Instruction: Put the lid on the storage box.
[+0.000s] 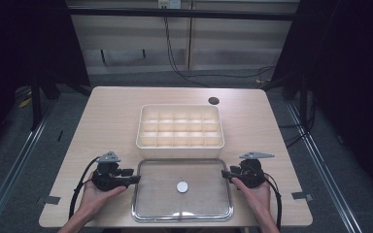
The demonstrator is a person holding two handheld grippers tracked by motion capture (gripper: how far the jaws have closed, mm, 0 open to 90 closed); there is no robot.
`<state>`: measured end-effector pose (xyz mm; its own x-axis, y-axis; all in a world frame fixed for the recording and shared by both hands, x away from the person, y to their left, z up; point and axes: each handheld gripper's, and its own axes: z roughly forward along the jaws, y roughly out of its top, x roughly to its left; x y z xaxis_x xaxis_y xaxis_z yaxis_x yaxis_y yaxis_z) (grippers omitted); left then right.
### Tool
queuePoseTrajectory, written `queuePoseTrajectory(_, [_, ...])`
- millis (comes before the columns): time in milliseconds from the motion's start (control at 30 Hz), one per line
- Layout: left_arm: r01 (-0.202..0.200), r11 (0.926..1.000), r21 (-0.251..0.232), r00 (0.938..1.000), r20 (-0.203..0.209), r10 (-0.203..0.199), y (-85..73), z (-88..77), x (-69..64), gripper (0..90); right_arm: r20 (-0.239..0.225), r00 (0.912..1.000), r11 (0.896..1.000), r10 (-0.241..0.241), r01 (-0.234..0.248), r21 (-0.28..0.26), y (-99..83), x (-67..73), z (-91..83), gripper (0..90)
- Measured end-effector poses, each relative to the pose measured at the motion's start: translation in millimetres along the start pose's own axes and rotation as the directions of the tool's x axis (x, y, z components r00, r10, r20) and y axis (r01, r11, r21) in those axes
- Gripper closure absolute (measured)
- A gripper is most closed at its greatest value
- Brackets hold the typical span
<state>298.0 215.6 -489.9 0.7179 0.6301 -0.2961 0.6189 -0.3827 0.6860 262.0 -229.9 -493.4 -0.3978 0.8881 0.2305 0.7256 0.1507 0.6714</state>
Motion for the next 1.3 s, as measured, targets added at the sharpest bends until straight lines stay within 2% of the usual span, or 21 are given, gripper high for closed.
queuePoseTrajectory(33, [0.006,1.0000,0.000,1.0000,0.006,-0.006,0.6,1.6,0.9,54.4,0.005,1.0000,1.000,0.001,-0.001,0.007,-0.6,1.8,0.3,54.2])
queuePoseTrajectory(100, [-0.004,0.9999,0.010,0.9998,-0.018,0.004,1.5,4.6,1.0,55.0,0.002,1.0000,1.000,-0.003,0.003,0.017,-1.9,4.6,2.3,54.0])
queuePoseTrajectory(167, [-0.030,0.9988,0.038,0.9991,-0.029,0.031,2.0,9.7,1.8,55.5,0.008,0.9998,1.000,-0.018,0.018,0.020,-2.2,7.2,5.5,53.3])
queuePoseTrajectory(267, [-0.011,0.9992,0.039,0.9998,-0.014,0.011,2.1,11.2,3.6,56.8,0.011,0.9999,1.000,-0.011,0.011,0.017,-2.3,8.3,6.2,53.2])
queuePoseTrajectory(333, [-0.032,0.9983,0.048,0.9992,-0.022,0.033,1.7,11.6,0.5,59.4,0.006,1.0000,1.000,0.008,-0.008,0.007,-2.5,8.0,6.8,52.8])
queuePoseTrajectory(367, [-0.032,0.9983,0.048,0.9992,-0.022,0.033,1.7,11.6,0.5,59.4,0.006,1.0000,1.000,0.008,-0.008,0.007,-2.5,8.0,6.8,52.8])
queuePoseTrajectory(467, [-0.029,0.9983,0.050,0.9992,-0.025,0.031,2.2,11.8,1.0,61.3,-0.018,0.9979,0.998,0.062,-0.062,-0.006,-3.5,4.5,6.5,52.5])
queuePoseTrajectory(500, [-0.029,0.9983,0.050,0.9992,-0.025,0.031,2.2,11.8,1.0,61.5,-0.018,0.9979,0.998,0.062,-0.062,-0.006,-3.5,4.5,6.5,52.5])
queuePoseTrajectory(533, [-0.027,0.9985,0.047,0.9992,-0.030,0.028,2.1,12.0,0.5,61.5,-0.033,0.9955,0.996,0.089,-0.090,-0.016,-4.1,2.0,6.7,53.0])
queuePoseTrajectory(567, [-0.027,0.9985,0.047,0.9992,-0.030,0.028,2.1,12.0,0.5,61.5,-0.033,0.9955,0.996,0.089,-0.090,-0.016,-4.1,2.0,6.7,53.0])
queuePoseTrajectory(633, [-0.033,0.9983,0.048,0.9988,-0.034,0.035,2.1,12.0,0.3,61.8,-0.054,0.9882,0.989,0.143,-0.145,-0.018,-4.3,-0.7,6.3,52.3])
queuePoseTrajectory(700, [-0.035,0.9981,0.050,0.9989,-0.029,0.037,2.3,11.7,1.8,63.2,-0.086,0.9681,0.971,0.235,-0.239,-0.034,-6.1,-4.1,6.2,51.9])
queuePoseTrajectory(900, [-0.032,0.9983,0.048,0.9991,-0.025,0.034,2.0,11.9,1.4,62.2,-0.108,0.9578,0.962,0.266,-0.271,-0.026,-6.2,-6.8,5.4,52.3])
queuePoseTrajectory(933, [-0.037,0.9982,0.047,0.9989,-0.028,0.038,2.0,12.0,0.6,60.7,-0.121,0.9500,0.956,0.288,-0.293,-0.030,-6.7,-8.1,4.3,52.2])
queuePoseTrajectory(967, [-0.034,0.9983,0.048,0.9990,-0.026,0.036,2.0,12.1,-0.1,60.7,-0.121,0.9500,0.956,0.288,-0.293,-0.030,-6.7,-8.1,4.3,52.2])
queuePoseTrajectory(1000, [-0.033,0.9983,0.048,0.9991,-0.024,0.035,1.6,11.9,-1.1,59.0,-0.143,0.9393,0.946,0.312,-0.320,-0.041,-6.7,-8.1,2.1,48.7])
queuePoseTrajectory(1133, [-0.034,0.9983,0.048,0.9992,-0.020,0.035,1.3,11.7,-0.7,59.1,-0.145,0.9370,0.945,0.317,-0.326,-0.038,-7.0,-7.7,1.2,48.7])
queuePoseTrajectory(1167, [-0.033,0.9983,0.047,0.9992,-0.021,0.034,1.2,11.7,-0.6,59.3,-0.158,0.9309,0.940,0.329,-0.339,-0.039,-7.3,-8.4,0.8,48.7])
queuePoseTrajectory(1233, [-0.036,0.9983,0.047,0.9991,-0.022,0.037,1.1,11.7,-1.0,59.2,-0.191,0.9111,0.924,0.365,-0.380,-0.044,-9.0,-12.4,0.4,48.9])
queuePoseTrajectory(1267, [-0.043,0.9979,0.049,0.9986,-0.028,0.044,1.0,11.5,-1.7,59.2,-0.230,0.8880,0.907,0.398,-0.419,-0.048,-10.9,-16.1,-1.1,50.0])
queuePoseTrajectory(1300, [-0.043,0.9979,0.049,0.9986,-0.028,0.044,1.0,11.5,-1.7,59.3,-0.230,0.8880,0.907,0.398,-0.419,-0.048,-10.9,-16.1,-1.1,50.0])
